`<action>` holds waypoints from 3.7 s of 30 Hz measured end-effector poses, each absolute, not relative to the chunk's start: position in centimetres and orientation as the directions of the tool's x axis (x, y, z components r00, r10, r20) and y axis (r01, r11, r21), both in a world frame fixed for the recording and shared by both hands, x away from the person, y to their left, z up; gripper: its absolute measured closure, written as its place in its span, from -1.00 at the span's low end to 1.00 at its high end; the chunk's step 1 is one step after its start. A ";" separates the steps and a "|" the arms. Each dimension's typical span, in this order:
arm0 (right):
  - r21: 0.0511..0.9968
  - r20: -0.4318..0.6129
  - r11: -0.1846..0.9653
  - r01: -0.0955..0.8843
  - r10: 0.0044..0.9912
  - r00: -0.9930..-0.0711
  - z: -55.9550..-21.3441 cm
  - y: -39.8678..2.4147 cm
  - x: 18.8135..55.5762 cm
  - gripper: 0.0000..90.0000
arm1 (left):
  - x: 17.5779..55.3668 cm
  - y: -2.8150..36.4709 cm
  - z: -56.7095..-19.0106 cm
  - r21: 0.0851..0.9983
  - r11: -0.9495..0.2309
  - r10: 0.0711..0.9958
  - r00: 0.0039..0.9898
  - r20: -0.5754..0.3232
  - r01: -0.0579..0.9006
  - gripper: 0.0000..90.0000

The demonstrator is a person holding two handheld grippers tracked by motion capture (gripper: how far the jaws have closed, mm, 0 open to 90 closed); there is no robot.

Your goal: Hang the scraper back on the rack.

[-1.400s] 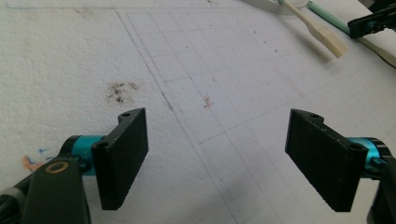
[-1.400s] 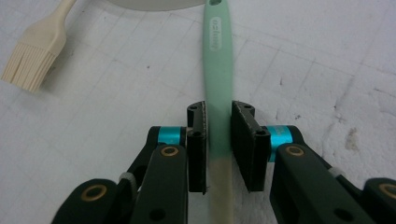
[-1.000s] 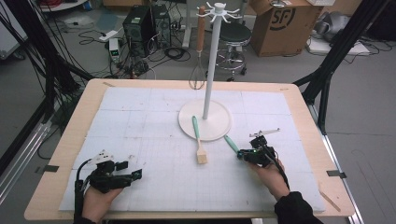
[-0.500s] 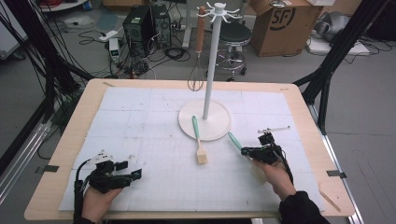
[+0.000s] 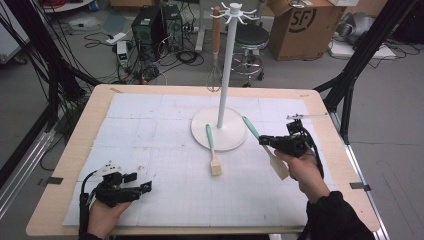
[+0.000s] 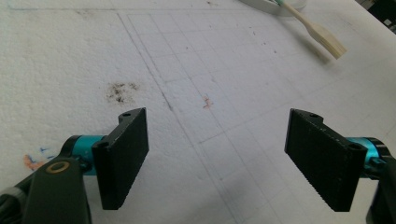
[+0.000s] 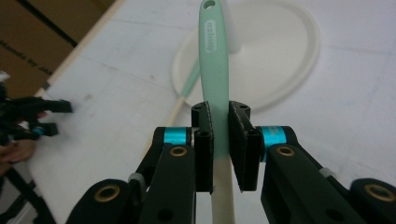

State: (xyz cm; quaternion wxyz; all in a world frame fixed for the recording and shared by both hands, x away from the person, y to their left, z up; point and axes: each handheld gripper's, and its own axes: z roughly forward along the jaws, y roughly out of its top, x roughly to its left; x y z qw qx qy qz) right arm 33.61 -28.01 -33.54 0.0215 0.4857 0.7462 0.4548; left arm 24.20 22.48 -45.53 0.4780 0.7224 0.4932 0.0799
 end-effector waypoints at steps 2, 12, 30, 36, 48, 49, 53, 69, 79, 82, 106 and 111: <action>0.710 0.414 0.106 0.696 0.736 -0.535 -32.2 -27.7 33.8 0.80 | 24.2 22.5 -45.5 0.770 -0.057 0.788 0.503 -0.356 0.635 -0.50; 0.776 0.434 0.048 0.629 0.683 -0.587 -26.2 -26.8 34.9 0.80 | 24.2 22.5 -45.5 0.771 -0.054 0.787 0.503 -0.359 0.635 -0.50; 0.835 0.423 -0.013 0.550 0.654 -0.627 -19.7 -26.7 35.6 0.80 | 24.2 22.5 -45.5 0.771 -0.054 0.784 0.505 -0.361 0.635 -0.50; 0.850 0.419 -0.036 0.525 0.649 -0.634 -18.1 -27.0 35.5 0.80 | 24.2 22.5 -45.6 0.772 -0.053 0.784 0.505 -0.361 0.634 -0.50; 0.868 0.431 -0.102 0.486 0.639 -0.636 -15.9 -27.9 35.8 0.80 | 24.2 22.5 -45.5 0.771 -0.054 0.784 0.505 -0.361 0.634 -0.50; 0.868 0.434 -0.103 0.486 0.634 -0.640 -15.8 -27.8 35.8 0.80 | 24.2 22.5 -45.5 0.771 -0.054 0.784 0.505 -0.361 0.635 -0.50; 0.876 0.422 -0.096 0.473 0.629 -0.653 -15.3 -27.3 35.7 0.79 | 24.2 22.5 -45.6 0.771 -0.054 0.782 0.507 -0.363 0.635 -0.50; 0.888 0.384 -0.058 0.456 0.639 -0.666 -14.6 -25.5 36.0 0.79 | 24.1 22.5 -45.5 0.772 -0.056 0.779 0.511 -0.363 0.634 -0.50; 0.885 0.379 -0.050 0.462 0.653 -0.655 -14.8 -25.0 36.6 0.79 | 24.1 22.5 -45.5 0.772 -0.056 0.779 0.511 -0.363 0.633 -0.50; 0.885 0.376 -0.048 0.462 0.658 -0.653 -14.9 -24.7 36.9 0.79 | 24.1 22.5 -45.5 0.772 -0.056 0.780 0.511 -0.362 0.633 -0.50; 0.874 0.376 0.001 0.485 0.629 -0.680 -16.5 -21.8 38.8 0.87 | 24.0 22.5 -45.5 0.773 -0.055 0.778 0.512 -0.364 0.632 -0.50; 0.872 0.385 0.000 0.489 0.618 -0.686 -16.6 -21.8 39.1 0.82 | 24.1 22.5 -45.5 0.773 -0.055 0.777 0.513 -0.364 0.632 -0.50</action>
